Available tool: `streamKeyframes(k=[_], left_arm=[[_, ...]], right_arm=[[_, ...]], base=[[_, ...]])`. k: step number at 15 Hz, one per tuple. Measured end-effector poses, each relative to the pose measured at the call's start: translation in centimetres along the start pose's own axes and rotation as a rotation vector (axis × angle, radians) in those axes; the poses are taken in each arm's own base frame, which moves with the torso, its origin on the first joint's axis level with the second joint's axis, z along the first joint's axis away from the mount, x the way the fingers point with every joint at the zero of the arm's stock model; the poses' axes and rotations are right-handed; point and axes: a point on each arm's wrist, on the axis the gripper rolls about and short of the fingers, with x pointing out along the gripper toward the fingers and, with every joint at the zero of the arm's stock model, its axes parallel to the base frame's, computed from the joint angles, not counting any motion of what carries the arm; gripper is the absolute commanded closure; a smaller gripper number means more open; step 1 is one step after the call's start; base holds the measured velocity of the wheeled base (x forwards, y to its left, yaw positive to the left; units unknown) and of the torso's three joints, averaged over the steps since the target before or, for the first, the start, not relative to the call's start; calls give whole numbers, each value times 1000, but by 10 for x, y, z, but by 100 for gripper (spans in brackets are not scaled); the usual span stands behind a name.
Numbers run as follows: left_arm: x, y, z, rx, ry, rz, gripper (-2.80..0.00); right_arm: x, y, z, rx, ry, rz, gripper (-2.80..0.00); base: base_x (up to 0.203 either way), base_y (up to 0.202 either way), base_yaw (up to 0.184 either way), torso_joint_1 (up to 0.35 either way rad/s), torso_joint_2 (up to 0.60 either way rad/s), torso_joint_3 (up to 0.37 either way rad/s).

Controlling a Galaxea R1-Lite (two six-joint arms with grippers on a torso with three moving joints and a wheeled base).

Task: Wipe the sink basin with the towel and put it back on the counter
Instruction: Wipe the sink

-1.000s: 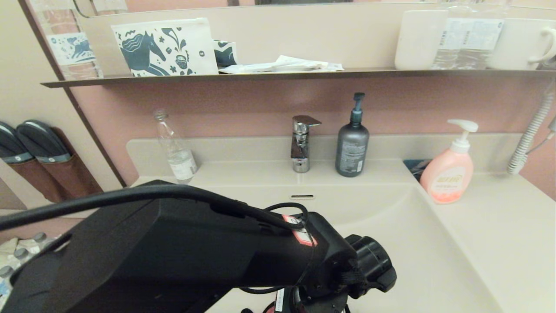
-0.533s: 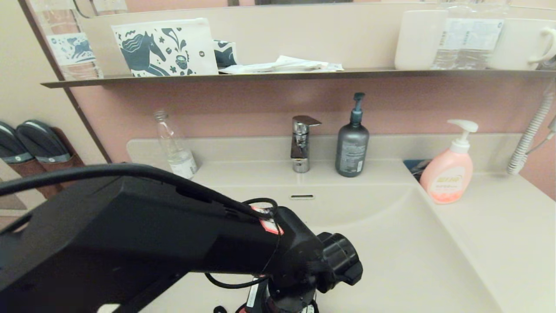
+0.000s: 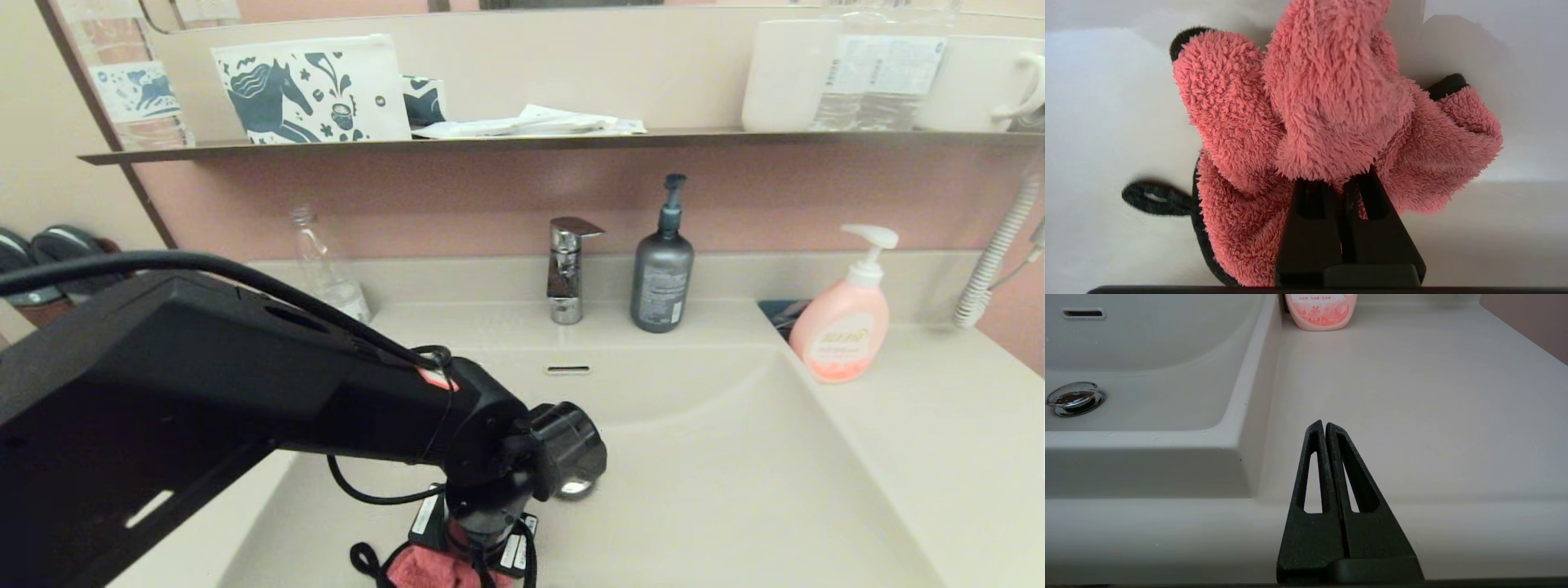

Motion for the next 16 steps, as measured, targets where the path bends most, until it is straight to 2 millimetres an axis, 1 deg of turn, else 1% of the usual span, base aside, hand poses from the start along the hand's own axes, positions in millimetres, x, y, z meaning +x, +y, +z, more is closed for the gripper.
streamKeyframes(k=[5, 10, 13, 16], left_arm=[[5, 11, 19, -42, -107, -21, 0], [9, 18, 37, -17, -206, -39, 0], [13, 18, 48, -17, -271, -59, 0], [20, 18, 61, -14, -339, -72, 0]], right_arm=[[0, 0, 0, 0, 0, 0, 0], [0, 0, 0, 0, 0, 0, 0], [0, 0, 0, 0, 0, 0, 0], [0, 0, 0, 0, 0, 0, 0]], base=[[0, 0, 0, 0, 0, 0], [0, 0, 0, 0, 0, 0], [0, 0, 0, 0, 0, 0], [0, 0, 0, 0, 0, 0]])
